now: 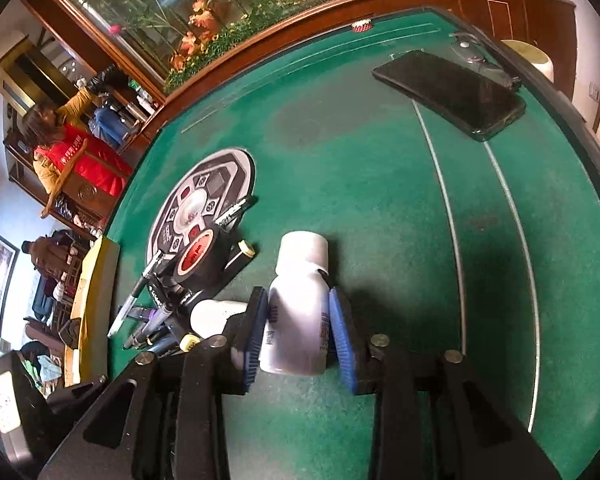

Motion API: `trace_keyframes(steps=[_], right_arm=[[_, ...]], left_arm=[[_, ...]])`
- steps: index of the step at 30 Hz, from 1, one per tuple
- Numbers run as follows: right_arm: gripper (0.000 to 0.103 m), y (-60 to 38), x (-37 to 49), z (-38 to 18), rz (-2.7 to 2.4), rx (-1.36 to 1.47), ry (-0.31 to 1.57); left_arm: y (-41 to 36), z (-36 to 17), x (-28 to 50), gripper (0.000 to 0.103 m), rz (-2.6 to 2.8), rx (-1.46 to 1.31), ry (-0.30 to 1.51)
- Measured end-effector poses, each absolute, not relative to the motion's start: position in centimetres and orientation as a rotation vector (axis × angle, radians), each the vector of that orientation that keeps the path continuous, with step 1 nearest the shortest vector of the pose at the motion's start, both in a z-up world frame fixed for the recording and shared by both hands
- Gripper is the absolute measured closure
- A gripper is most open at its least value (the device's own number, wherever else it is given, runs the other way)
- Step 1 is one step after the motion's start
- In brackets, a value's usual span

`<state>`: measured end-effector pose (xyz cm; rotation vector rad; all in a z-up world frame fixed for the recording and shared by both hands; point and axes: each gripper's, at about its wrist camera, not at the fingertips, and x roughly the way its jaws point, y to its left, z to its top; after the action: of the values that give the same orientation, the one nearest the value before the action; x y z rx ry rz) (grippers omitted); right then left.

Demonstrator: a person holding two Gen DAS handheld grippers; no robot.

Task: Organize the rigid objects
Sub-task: 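Grasp the tall white spray bottle upright with the right gripper, then lift the white spray bottle with the right gripper while the left gripper grasps a black marker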

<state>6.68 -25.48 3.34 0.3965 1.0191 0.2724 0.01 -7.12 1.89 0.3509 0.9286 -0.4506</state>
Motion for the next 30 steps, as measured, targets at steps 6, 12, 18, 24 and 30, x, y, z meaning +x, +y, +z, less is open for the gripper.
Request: trace_keyframes(steps=[6, 12, 18, 24, 30], right_arm=[[0.069, -25.1, 7.0, 2.4, 0.25, 0.358, 1.025], [0.07, -25.2, 6.2, 3.1, 0.261, 0.361, 0.997], [0.07, -25.8, 5.4, 4.5, 0.248, 0.373, 0.932], [0.07, -26.0, 4.8, 5.4, 0.276, 0.404, 0.887], [0.069, -24.9, 3.5, 7.1, 0.318, 0.374, 0.796]], left_arm=[[-7.6, 1.8, 0.1, 0.079, -0.42, 0.324, 0.908], [-7.1, 1.9, -0.8, 0.089, -0.43, 0.223, 0.905], [-5.4, 3.5, -2.4, 0.089, -0.438, 0.116, 0.833], [-2.7, 4.5, -3.0, 0.089, -0.403, 0.005, 0.775], [-1.1, 4.6, -3.0, 0.089, -0.394, -0.06, 0.754]])
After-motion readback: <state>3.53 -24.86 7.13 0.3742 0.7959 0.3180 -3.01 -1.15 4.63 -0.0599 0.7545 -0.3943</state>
